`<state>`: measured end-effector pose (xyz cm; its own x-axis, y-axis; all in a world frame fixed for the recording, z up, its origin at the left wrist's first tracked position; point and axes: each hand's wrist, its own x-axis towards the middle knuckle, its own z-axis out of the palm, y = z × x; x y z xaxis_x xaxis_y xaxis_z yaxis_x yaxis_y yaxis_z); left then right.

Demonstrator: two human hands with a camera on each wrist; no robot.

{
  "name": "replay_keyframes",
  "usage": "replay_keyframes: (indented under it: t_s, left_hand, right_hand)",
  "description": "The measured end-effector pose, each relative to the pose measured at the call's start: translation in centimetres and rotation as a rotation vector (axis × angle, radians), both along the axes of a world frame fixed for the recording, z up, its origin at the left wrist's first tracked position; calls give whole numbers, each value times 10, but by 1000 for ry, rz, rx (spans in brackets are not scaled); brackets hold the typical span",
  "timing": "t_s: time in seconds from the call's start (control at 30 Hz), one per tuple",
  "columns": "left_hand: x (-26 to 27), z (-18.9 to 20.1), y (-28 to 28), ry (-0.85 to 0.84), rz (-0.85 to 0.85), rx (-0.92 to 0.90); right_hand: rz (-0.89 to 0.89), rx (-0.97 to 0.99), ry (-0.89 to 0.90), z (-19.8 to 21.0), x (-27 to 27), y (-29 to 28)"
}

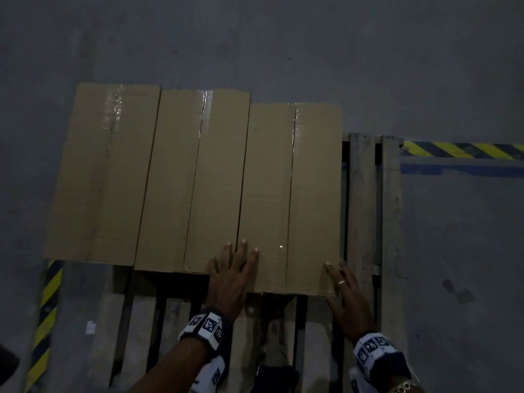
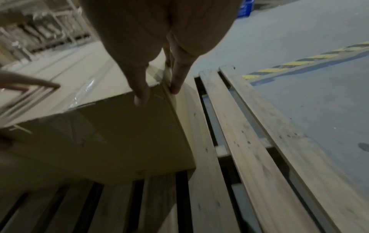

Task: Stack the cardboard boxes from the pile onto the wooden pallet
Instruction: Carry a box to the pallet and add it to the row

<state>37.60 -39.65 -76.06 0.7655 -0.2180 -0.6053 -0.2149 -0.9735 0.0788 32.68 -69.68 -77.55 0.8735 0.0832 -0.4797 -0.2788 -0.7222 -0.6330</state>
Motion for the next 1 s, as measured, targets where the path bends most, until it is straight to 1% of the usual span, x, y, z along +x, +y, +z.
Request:
replay_keyframes:
  t_s: [0.13,0.3,0.43,0.53,0.63,0.77,0.87,0.93,1.0]
  left_hand:
    - [16,2,-3,-46,52,-20]
    - [16,-2,0,-121,38,-66]
    - [10,-3,2,-147,70,-94]
    - [7,-6,-1,-128,83,-143]
    - [7,-8,0,-81,90,-190]
    - [4,-9,6,-33,114,-267]
    - [-11,-11,2,14,67,-336]
    - [-20,-11,-5,38,30,-319]
    - [-23,-10,-9,10,19,-289]
  right_hand:
    - [-42,6,-6,-2,19,-2]
    - [-42,44,-10,-3,21,-4]
    - [-92,157,-50,-8,21,-10]
    - [-150,287,31,-8,24,-7]
    - [-177,306,63,-9,22,-3]
    - [-266,369,98,-6,17,3]
    - [-319,431,121,-2,10,4]
    - [-333,462,138,0,8,1]
    - [-342,493,141,-2,7,-4]
